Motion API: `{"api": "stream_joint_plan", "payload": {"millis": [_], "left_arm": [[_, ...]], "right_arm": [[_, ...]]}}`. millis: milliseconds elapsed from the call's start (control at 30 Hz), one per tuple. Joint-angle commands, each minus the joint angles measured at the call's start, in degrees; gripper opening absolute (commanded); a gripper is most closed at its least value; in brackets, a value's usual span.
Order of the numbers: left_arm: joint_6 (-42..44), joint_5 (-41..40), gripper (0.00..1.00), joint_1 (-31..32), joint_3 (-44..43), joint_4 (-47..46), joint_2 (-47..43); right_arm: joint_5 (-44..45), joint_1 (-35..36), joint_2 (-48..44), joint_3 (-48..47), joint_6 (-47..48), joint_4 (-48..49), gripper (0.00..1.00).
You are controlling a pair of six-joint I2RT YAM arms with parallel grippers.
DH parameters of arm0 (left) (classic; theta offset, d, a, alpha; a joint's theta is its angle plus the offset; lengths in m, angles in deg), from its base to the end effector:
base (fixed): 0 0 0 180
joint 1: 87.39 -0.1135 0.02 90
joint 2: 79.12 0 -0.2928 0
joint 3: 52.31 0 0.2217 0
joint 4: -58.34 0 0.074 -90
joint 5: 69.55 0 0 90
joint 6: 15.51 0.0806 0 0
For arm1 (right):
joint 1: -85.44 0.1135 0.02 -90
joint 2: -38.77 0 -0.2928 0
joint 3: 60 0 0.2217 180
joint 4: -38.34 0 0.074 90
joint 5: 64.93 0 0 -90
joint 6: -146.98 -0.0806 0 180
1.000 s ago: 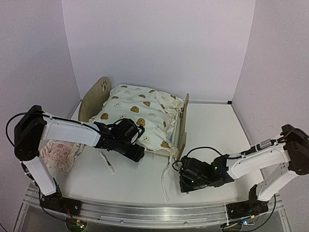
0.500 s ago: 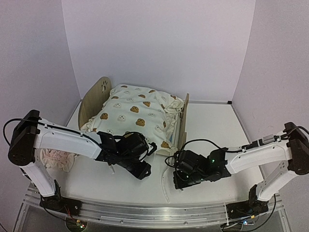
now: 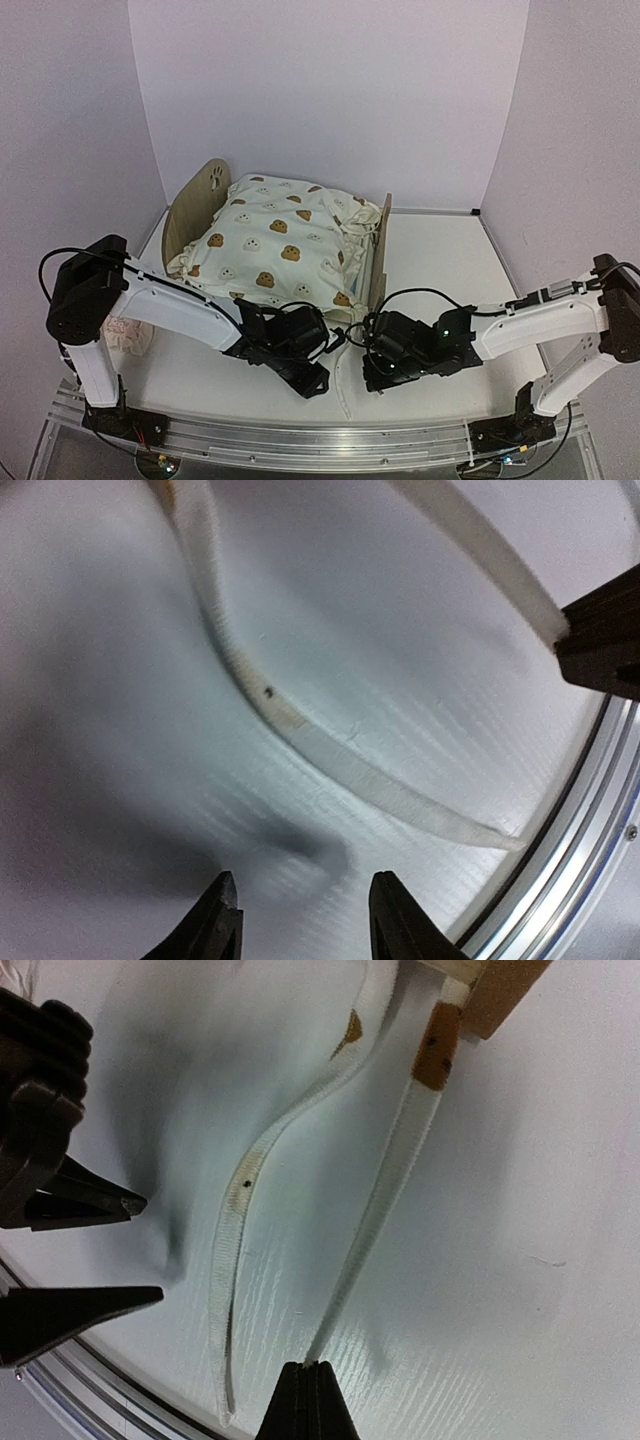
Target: Set up the pet bed
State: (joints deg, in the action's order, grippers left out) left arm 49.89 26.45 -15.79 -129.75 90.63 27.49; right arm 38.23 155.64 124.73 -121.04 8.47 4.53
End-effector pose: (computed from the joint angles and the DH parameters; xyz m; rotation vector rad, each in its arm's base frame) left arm 0.1091 -0.3546 0.1506 1.1579 2.5687 -0.6320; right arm 0.1120 0.2568 0.1818 -0.4115 2.5990 0.4786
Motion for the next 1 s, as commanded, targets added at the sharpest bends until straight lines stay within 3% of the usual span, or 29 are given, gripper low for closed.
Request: {"api": "stream_joint_plan", "payload": {"millis": [0, 200, 300, 433, 700, 833, 967], "left_arm": [[-1.7, -1.2, 0.5, 1.4, -5.3, -0.9, 2.8], [-2.7, -2.0, 0.49, 2.0, -7.7, -0.7, 5.9], [-3.6, -2.2, 0.42, 2.3, -9.2, -0.9, 8.2], [-4.9, -1.3, 0.23, 3.1, -11.8, -1.5, 11.3], [-8.1, 4.7, 0.09, 4.5, -16.9, -9.7, 17.2], [-9.7, 11.8, 0.17, 4.5, -16.4, -18.5, 16.6], [-9.3, 12.5, 0.31, 4.5, -10.6, -22.8, 10.1]], "right_arm": [[1.7, -0.2, -5.5, 2.5, -0.4, -2.9, 0.0], [3.8, -0.8, -10.2, 4.2, 0.4, -4.9, 0.0], [4.9, -1.2, -12.3, 4.2, 1.3, -6.4, 0.0], [6.0, -1.8, -14.6, 3.8, 2.8, -8.7, 0.0], [6.3, -3.2, -17.1, 3.6, 3.9, -10.5, 0.0], [6.2, -3.7, -17.0, 3.2, 3.8, -10.7, 0.0], [5.0, -3.8, -16.0, 2.7, 3.1, -10.7, 0.0]]}}
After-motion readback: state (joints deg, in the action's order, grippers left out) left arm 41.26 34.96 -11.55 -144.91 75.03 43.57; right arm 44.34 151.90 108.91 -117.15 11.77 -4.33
